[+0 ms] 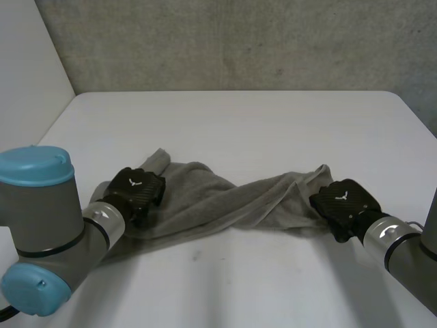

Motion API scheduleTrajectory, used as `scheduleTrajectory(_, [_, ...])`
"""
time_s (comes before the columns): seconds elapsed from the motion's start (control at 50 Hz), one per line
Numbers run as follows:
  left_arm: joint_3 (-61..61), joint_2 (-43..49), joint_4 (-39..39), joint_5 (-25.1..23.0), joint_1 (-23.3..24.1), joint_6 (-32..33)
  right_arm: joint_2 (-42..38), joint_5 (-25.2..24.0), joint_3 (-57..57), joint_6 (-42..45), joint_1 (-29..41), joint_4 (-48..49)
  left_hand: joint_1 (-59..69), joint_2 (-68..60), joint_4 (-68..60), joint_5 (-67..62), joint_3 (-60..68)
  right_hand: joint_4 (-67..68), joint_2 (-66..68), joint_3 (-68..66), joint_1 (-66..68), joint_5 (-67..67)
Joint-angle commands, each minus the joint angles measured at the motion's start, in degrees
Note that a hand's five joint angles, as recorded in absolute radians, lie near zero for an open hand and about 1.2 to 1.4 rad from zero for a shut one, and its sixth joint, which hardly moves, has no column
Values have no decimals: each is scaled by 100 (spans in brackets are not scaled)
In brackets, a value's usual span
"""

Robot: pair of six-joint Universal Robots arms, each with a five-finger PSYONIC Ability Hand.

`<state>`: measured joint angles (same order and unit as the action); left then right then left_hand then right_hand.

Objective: Fold the towel.

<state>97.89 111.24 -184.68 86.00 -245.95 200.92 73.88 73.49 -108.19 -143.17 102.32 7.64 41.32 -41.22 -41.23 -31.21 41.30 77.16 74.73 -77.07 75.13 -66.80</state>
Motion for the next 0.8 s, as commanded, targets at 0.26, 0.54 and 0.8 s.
scheduleTrajectory(0.26, [29, 389, -313, 57, -155, 825, -49, 113, 17, 9, -28, 71, -286, 276, 277, 274, -283, 284, 527, -293, 487, -320])
scheduleTrajectory(0.54, [72, 293, -402, 74, -322, 1318, 13, 121, 34, 9, -55, 53, 3868, -3878, -3877, -3879, 3870, 284, 527, -293, 487, -320])
scheduleTrajectory(0.8, [152, -2805, 538, 22, 47, 547, 2234, -132, 858, -227, -28, -2157, 3868, -3878, -3877, -3879, 3870, 284, 527, -293, 487, -320])
